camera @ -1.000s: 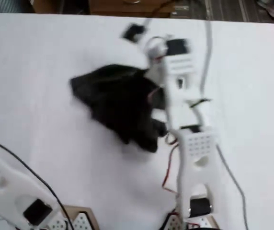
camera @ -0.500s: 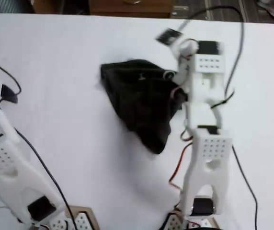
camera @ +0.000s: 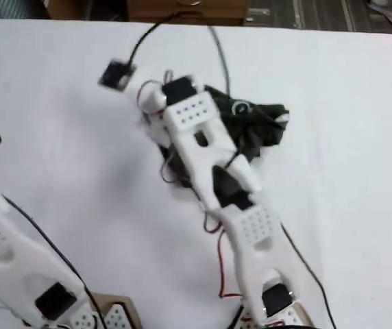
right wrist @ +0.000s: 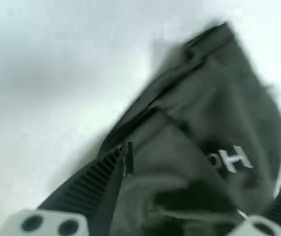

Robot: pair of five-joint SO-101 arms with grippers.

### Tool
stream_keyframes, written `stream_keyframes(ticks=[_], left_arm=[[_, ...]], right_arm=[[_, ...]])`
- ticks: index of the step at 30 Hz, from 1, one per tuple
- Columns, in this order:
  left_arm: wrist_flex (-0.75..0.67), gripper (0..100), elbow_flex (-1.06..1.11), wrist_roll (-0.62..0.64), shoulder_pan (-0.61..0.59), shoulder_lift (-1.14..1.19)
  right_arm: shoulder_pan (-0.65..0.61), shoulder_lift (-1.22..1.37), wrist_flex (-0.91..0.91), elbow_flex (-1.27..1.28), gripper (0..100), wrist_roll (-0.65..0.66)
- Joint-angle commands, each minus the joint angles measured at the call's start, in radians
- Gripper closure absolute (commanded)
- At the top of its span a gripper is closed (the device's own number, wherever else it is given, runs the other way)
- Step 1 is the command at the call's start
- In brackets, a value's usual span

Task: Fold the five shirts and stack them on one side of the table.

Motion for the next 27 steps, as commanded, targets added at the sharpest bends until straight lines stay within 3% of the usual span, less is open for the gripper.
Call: stream_keyframes(ticks=[1, 6, 9, 11, 15, 16, 18, 27], left_arm=[[0.006, 71, -0.013, -0.041, -0.043, -0.006], [0.006, 71, -0.013, -0.051, -0.083, -0.006], [0.006, 71, -0.007, -0.051, -0.084, -0.006], [0.006, 71, -0.005, -0.051, -0.081, -0.006], [0.006, 71, -0.005, -0.051, -0.078, -0.005], [0.006, 71, -0.005, -0.051, -0.078, -0.005], [0.006, 71, -0.004, -0.051, -0.078, -0.003], [0.006, 71, -0.004, -0.046, -0.078, -0.003]], right_arm=[[0.018, 0.105, -0.004, -0.057, 54.9, -0.008], [0.031, 0.236, 0.082, -0.15, 56.0, 0.133], [0.045, 0.275, 0.101, -0.21, 61.3, 0.14], [0.056, 0.282, 0.116, -0.252, 69.7, 0.137], [0.088, 0.274, 0.134, -0.354, 96.8, 0.064], [0.102, 0.265, 0.136, -0.379, 99.1, 0.048], [0.124, 0.24, 0.148, -0.422, 95.2, 0.026], [0.139, 0.045, 0.171, -0.43, 97.9, 0.021]])
